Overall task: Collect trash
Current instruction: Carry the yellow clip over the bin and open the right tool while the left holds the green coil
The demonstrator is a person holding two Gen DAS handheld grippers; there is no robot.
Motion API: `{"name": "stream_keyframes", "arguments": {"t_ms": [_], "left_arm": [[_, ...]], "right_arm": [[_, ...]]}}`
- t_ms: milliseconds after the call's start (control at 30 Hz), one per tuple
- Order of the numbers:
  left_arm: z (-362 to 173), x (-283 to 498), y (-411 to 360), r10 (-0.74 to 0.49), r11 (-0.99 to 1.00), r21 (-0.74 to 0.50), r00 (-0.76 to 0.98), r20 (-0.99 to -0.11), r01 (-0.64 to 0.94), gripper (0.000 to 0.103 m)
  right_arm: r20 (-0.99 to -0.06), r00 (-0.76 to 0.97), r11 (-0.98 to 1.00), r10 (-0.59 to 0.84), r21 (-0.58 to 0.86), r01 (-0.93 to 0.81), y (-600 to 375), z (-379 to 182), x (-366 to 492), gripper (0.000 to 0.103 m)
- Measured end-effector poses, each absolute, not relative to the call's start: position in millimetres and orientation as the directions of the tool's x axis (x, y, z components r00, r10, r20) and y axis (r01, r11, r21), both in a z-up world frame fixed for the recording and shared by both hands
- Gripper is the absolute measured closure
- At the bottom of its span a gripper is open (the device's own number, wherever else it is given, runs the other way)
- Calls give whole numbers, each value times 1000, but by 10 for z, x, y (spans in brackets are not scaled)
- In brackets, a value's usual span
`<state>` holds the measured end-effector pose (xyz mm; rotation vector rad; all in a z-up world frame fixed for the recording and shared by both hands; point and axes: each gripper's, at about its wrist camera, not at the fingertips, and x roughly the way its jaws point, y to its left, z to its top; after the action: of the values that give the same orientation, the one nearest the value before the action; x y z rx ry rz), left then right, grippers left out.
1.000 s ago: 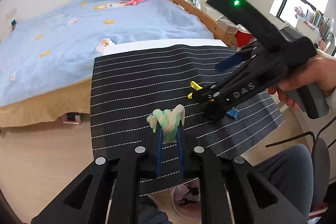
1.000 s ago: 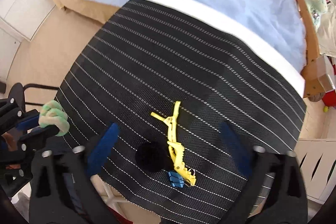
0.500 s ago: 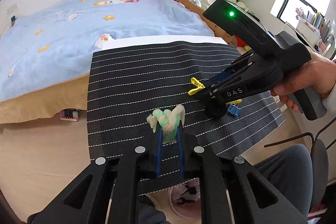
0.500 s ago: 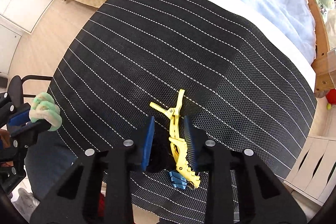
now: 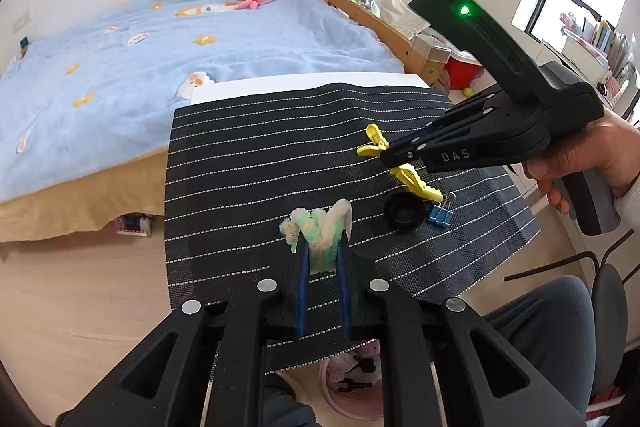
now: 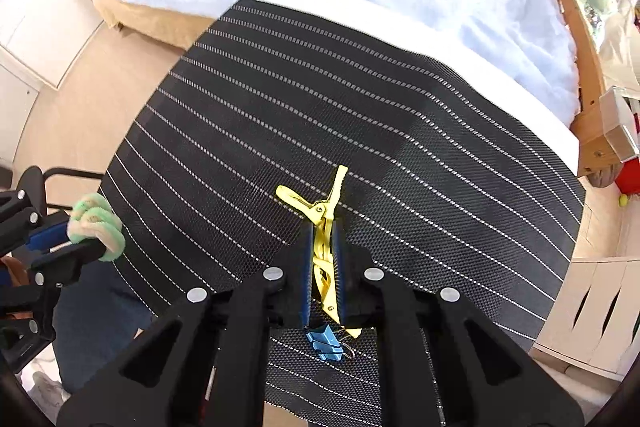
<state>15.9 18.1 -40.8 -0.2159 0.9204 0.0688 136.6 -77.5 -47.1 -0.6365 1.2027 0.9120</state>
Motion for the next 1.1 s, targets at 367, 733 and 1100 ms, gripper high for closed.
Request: {"name": "stream_keyframes", "arguments": {"t_ms": [367, 733, 1100], "left_arm": [[-315, 172, 72, -37, 982, -143, 613, -790, -125, 91], [-96, 12, -74, -37, 990, -116, 645, -763, -79, 91], [-52, -249, -270, -65, 993, -115, 662, -747, -33, 91]], "right_arm": [[-903, 164, 561, 398, 98, -822, -1212, -51, 1350, 95], [-818, 231, 557, 527, 127, -820, -1704, 313, 895, 95], [-757, 248, 554, 604, 176, -814, -2216, 424, 293, 95]]}}
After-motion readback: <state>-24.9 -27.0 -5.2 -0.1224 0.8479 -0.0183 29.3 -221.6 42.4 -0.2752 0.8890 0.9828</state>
